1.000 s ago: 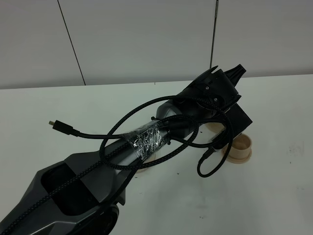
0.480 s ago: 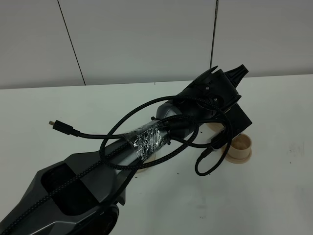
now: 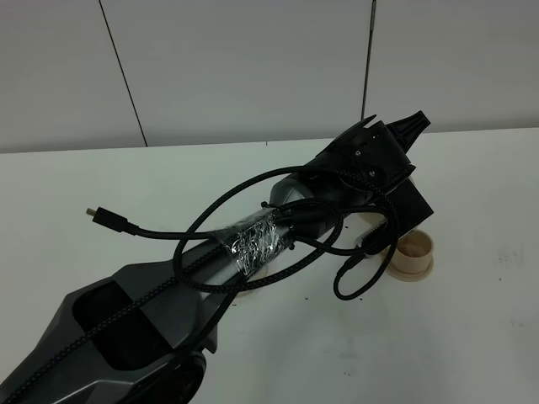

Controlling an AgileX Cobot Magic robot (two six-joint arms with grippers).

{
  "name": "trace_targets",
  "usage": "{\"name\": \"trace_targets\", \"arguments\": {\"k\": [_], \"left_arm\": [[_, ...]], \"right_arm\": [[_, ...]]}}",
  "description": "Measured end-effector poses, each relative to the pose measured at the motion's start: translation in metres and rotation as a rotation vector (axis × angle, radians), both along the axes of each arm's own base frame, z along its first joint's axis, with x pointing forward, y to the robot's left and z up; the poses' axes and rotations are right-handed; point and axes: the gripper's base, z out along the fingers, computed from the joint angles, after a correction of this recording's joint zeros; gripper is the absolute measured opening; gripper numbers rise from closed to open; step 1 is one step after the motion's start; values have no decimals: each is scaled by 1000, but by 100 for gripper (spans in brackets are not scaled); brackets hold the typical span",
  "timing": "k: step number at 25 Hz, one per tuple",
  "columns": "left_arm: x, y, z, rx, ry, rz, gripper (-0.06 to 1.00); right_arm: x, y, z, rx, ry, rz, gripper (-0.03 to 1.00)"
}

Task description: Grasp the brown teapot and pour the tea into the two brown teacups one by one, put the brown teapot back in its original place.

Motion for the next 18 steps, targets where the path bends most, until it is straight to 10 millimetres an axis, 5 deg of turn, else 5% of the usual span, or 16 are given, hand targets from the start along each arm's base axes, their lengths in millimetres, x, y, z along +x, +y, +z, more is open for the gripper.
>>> {"name": "trace_targets", "arguments": {"k": [18], "left_arm": [[1, -3, -2, 25, -21, -53, 17]], "right_arm": [[0, 0, 0, 0, 0, 0, 24]]}}
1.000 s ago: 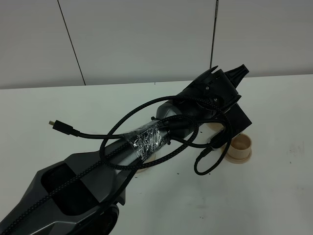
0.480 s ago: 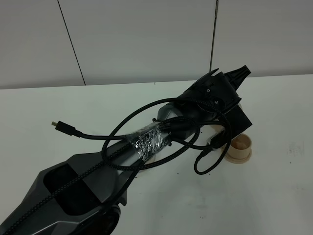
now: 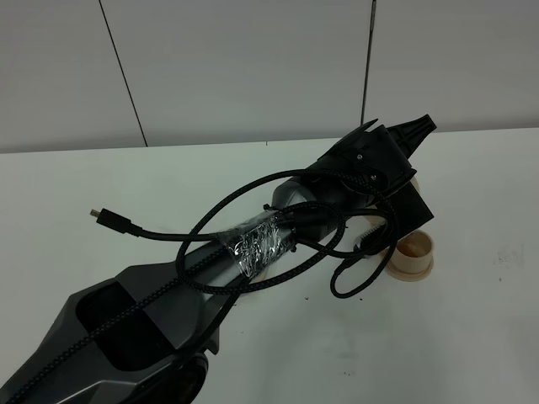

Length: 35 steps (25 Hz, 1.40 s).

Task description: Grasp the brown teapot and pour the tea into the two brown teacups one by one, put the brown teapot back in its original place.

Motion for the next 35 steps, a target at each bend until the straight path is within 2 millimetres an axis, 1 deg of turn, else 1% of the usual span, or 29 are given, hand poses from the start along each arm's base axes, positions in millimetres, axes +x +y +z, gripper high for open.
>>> {"name": "trace_targets", "arguments": {"k": [22, 27, 35], "left_arm": [[1, -6, 3, 6, -44, -87, 17], [-2, -11, 3, 9, -52, -112, 17], [-2, -12, 2, 7, -54, -118, 17]], "right_arm": [[0, 0, 0, 0, 0, 0, 24], [0, 0, 0, 0, 0, 0, 24], [0, 0, 0, 0, 0, 0, 24]]}}
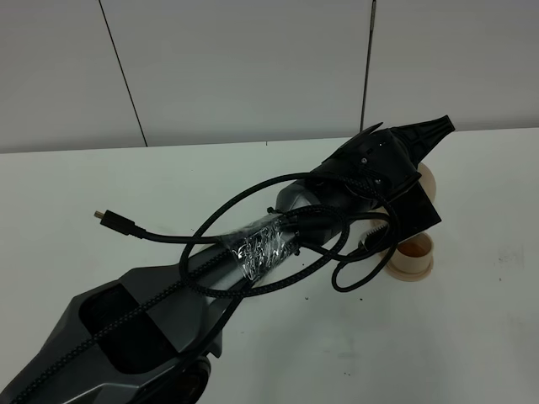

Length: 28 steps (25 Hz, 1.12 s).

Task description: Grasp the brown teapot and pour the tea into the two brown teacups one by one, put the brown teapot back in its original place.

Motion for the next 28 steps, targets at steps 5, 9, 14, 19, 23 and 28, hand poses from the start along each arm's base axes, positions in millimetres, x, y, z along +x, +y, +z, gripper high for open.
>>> {"name": "trace_targets", "arguments": {"k": [5, 9, 14, 19, 23, 28], "left_arm": [[0, 0, 0, 5, -1, -5, 17], [0, 0, 0, 22, -6, -18, 17], [0, 0, 0, 25, -6, -20, 17], [0, 0, 0, 33, -9, -27, 17], [0, 0, 0, 45, -12, -35, 17], [0, -1, -1, 46, -11, -37, 17]], "right_arm": [[0, 0, 0, 0, 0, 0, 24], [0, 0, 0, 0, 0, 0, 24], [0, 0, 0, 0, 0, 0, 24], [0, 0, 0, 0, 0, 0, 24], [0, 0, 0, 0, 0, 0, 24], [0, 0, 0, 0, 0, 0, 24]]}}
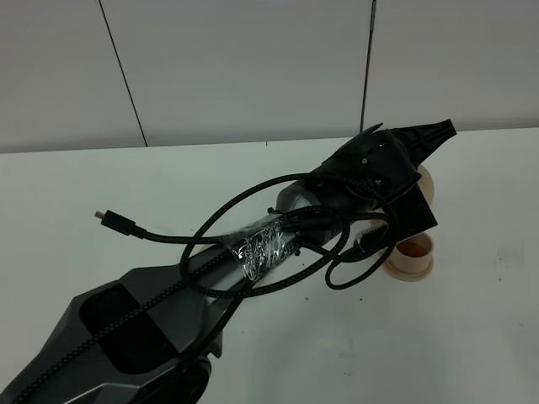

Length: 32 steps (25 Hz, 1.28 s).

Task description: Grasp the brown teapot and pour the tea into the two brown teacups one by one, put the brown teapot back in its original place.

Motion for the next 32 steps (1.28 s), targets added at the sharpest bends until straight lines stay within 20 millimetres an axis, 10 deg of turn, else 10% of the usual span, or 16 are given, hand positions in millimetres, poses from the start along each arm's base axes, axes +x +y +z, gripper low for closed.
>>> {"name": "trace_targets", "arguments": {"k": [32], "left_arm": [[1, -3, -1, -6, -17, -33, 17]], "right_arm": [[0, 0, 0, 0, 0, 0, 24]]}}
